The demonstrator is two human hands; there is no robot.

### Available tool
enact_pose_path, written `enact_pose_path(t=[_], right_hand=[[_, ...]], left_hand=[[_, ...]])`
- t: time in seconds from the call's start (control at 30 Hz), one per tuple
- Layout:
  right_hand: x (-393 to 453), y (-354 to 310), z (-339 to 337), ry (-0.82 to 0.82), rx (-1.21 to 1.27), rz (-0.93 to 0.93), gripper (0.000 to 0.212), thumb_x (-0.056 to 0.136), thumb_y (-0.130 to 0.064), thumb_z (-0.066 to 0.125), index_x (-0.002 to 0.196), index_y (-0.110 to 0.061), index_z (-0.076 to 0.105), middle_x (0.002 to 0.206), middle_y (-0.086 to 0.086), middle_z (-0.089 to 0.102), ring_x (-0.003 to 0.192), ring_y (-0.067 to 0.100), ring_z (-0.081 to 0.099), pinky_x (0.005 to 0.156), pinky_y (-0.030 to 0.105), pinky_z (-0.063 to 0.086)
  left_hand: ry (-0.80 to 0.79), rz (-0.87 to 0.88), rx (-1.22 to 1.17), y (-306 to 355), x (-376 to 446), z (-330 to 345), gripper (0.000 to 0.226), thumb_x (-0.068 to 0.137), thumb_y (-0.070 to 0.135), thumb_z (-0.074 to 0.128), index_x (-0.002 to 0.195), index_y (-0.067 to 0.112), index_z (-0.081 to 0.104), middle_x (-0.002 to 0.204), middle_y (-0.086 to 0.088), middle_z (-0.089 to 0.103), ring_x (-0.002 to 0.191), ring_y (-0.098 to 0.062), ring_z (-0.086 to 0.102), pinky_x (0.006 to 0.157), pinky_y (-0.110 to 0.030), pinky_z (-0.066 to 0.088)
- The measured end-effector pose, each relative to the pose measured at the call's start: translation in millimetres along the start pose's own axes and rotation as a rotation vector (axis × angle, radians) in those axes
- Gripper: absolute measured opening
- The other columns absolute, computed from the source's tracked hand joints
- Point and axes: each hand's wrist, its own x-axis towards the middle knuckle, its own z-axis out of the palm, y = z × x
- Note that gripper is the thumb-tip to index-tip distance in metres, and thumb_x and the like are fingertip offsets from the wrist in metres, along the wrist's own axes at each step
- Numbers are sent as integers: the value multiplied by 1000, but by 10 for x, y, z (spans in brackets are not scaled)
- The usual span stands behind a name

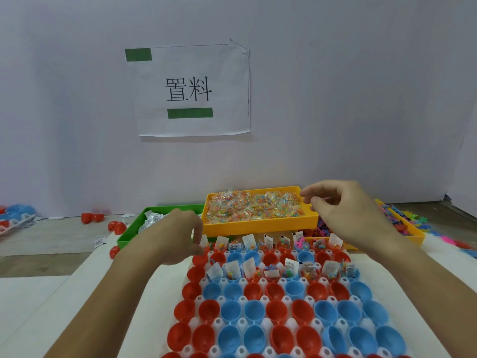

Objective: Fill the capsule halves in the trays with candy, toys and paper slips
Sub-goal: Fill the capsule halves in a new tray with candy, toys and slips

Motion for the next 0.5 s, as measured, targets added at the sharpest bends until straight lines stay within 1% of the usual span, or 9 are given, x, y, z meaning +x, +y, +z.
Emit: enact_pose_path(t=[0.07, 0.13, 0.17, 0.2, 0.27, 0.33, 0.4, 0.43, 0.5], right_hand=[[-6, 46, 33, -38, -88, -10, 27, 99, -11, 54, 99, -33, 70, 92, -20, 68, 85, -6, 61, 59, 4, 43], [-16, 83, 72, -93, -177, -25, 29, 99, -9, 52, 106, -29, 71, 98, -18, 68, 89, -7, 59, 67, 4, 41], [-19, 98, 92, -113, -209, -29, 30, 100, -9, 51, 110, -27, 72, 102, -16, 68, 90, -7, 58, 70, 4, 40], [-26, 110, 111, -125, -235, -31, 30, 100, -9, 50, 113, -26, 71, 106, -14, 68, 90, -7, 57, 72, 5, 39], [-28, 125, 145, -119, -274, -39, 30, 101, -11, 48, 116, -24, 70, 113, -11, 67, 88, -5, 57, 73, 6, 38], [-13, 121, 190, -94, -287, -52, 29, 102, -12, 47, 117, -23, 70, 116, -10, 67, 86, -3, 56, 72, 5, 36], [36, 98, 260, -81, -302, -80, 28, 102, -12, 47, 115, -21, 71, 115, -9, 66, 95, 0, 54, 75, 4, 35], [74, 78, 304, -92, -317, -95, 28, 101, -13, 47, 114, -20, 71, 114, -8, 65, 99, 1, 53, 80, 7, 37], [179, 43, 407, -139, -368, -107, 27, 101, -16, 47, 106, -18, 73, 109, -6, 64, 103, 6, 54, 89, 22, 44]], left_hand=[[84, 38, -51, 23, 5, -27, 19, 90, 32, 69, 78, 34, 55, 87, 13, 56, 72, -4, 59, 65, -18, 49], [156, 73, -124, 73, 19, -24, 7, 96, 27, 61, 92, 32, 58, 102, 7, 64, 83, -6, 60, 71, -20, 49], [170, 86, -142, 102, 27, -8, 11, 98, 24, 57, 107, 30, 60, 115, 5, 63, 96, -8, 60, 81, -23, 50], [155, 93, -144, 128, 32, 28, 24, 100, 23, 54, 123, 28, 57, 129, 4, 59, 111, -13, 56, 92, -28, 48], [77, 103, -116, 171, 37, 104, 40, 101, 24, 50, 141, 27, 46, 145, 5, 48, 131, -17, 45, 106, -33, 39], [3, 107, -85, 205, 38, 155, 44, 102, 26, 48, 146, 26, 41, 149, 4, 44, 135, -18, 42, 108, -34, 37], [-6, 101, -78, 205, 52, 170, 42, 102, 25, 47, 144, 25, 43, 148, 2, 46, 133, -20, 44, 106, -34, 39], [-1, 98, -77, 206, 53, 167, 41, 102, 26, 47, 143, 25, 45, 146, 1, 47, 131, -20, 45, 104, -34, 40], [1, 98, -73, 207, 46, 160, 40, 101, 28, 48, 142, 24, 46, 145, 1, 48, 129, -20, 46, 103, -34, 41]])
